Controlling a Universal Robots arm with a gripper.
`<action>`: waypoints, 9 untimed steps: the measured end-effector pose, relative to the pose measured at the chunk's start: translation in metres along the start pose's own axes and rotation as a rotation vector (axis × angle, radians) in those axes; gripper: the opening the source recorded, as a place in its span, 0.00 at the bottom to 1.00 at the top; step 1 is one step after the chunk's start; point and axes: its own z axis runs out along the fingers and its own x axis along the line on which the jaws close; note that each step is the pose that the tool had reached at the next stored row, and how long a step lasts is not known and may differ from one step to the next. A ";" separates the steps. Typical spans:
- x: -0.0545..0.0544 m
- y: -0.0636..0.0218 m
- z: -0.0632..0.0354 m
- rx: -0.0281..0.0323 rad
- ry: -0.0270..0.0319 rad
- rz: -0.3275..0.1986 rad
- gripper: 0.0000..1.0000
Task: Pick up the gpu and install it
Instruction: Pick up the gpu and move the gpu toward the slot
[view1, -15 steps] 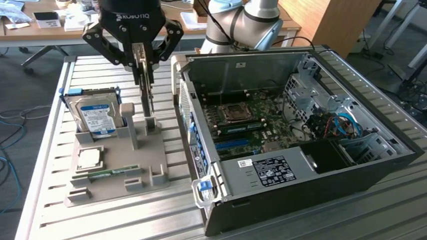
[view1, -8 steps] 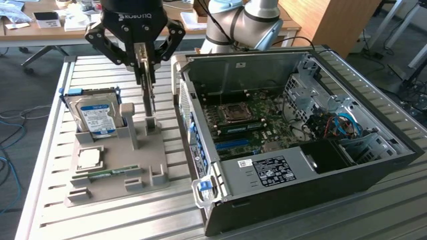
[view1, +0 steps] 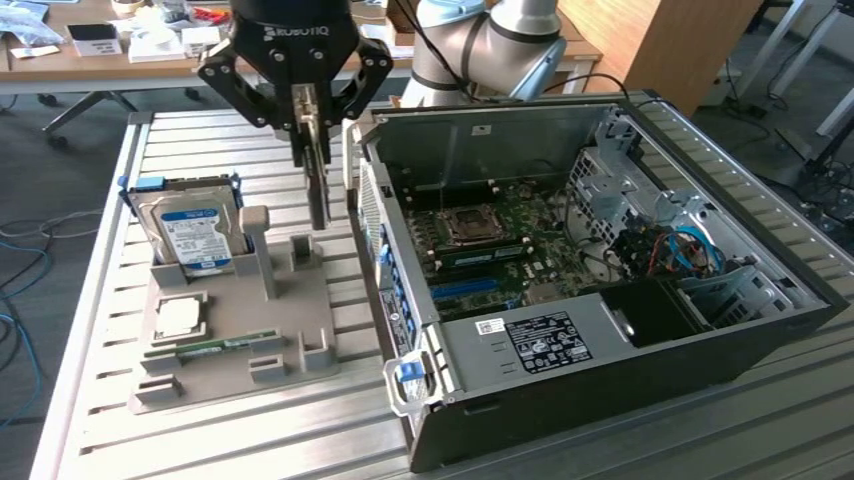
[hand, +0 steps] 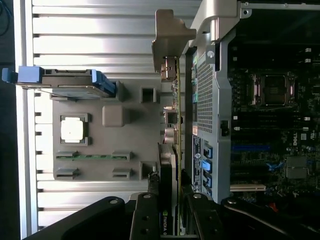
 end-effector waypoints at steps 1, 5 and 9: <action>-0.003 0.0001 0.0001 0.0000 0.0000 0.000 0.27; -0.016 0.0005 0.0005 -0.0002 -0.0001 0.000 0.27; -0.030 0.0009 0.0008 -0.0004 0.0000 0.000 0.27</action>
